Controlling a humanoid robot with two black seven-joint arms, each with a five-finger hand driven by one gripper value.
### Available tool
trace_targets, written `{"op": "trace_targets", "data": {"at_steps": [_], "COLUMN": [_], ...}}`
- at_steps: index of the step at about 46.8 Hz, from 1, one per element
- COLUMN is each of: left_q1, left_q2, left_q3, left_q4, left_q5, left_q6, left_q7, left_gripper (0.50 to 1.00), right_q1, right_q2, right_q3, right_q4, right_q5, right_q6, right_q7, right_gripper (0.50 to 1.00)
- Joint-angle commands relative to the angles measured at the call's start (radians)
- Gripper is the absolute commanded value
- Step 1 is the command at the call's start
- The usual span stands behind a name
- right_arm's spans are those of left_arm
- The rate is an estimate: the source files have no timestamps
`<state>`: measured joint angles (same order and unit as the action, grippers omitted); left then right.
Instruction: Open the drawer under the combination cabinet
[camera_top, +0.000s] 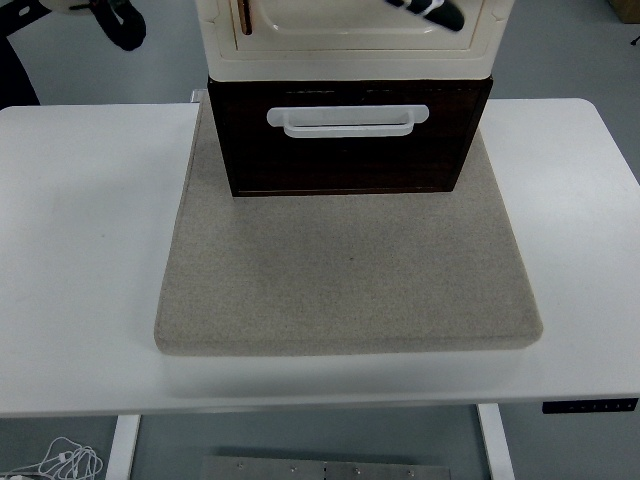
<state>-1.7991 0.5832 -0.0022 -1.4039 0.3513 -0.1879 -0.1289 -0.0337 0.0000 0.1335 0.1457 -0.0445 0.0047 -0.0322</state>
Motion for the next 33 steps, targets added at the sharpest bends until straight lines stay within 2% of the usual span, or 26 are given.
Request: {"op": "trace_targets", "data": {"at_steps": [1,5,7,12,19,24,33], "left_q1": [0.001,0.000,0.000,-0.002,-0.013,-0.014,-0.025], "left_q2": [0.000,0.001,0.001,0.003,0.003,0.001,-0.005], "left_q3": [0.065,0.106,0.117,0.119,0.105,0.107,0.107], "left_q4": [-0.015,-0.023,-0.024,-0.033,-0.033,-0.033,-0.020], "left_q5": [0.035,0.066,0.083,0.112,0.107,0.107,0.109], "left_q6": [-0.002,-0.008,-0.011,-0.030,-0.136,-0.182,-0.186], "left_q7": [0.008,0.046,0.084,0.216,0.389,0.440,0.503], "left_gripper": [1.000,1.000,1.000,1.000,1.000,1.000,1.000], "right_q1": [0.000,0.000,0.000,0.000,0.000,0.000,0.000], "right_q2": [0.000,0.000,0.000,0.000,0.000,0.000,0.000], "right_q3": [0.000,0.000,0.000,0.000,0.000,0.000,0.000], "right_q4": [0.000,0.000,0.000,0.000,0.000,0.000,0.000], "right_q5": [0.000,0.000,0.000,0.000,0.000,0.000,0.000], "right_q6": [0.000,0.000,0.000,0.000,0.000,0.000,0.000], "right_q7": [0.000,0.000,0.000,0.000,0.000,0.000,0.000], "right_gripper": [0.926,0.926,0.926,0.926,0.926,0.926,0.926]}}
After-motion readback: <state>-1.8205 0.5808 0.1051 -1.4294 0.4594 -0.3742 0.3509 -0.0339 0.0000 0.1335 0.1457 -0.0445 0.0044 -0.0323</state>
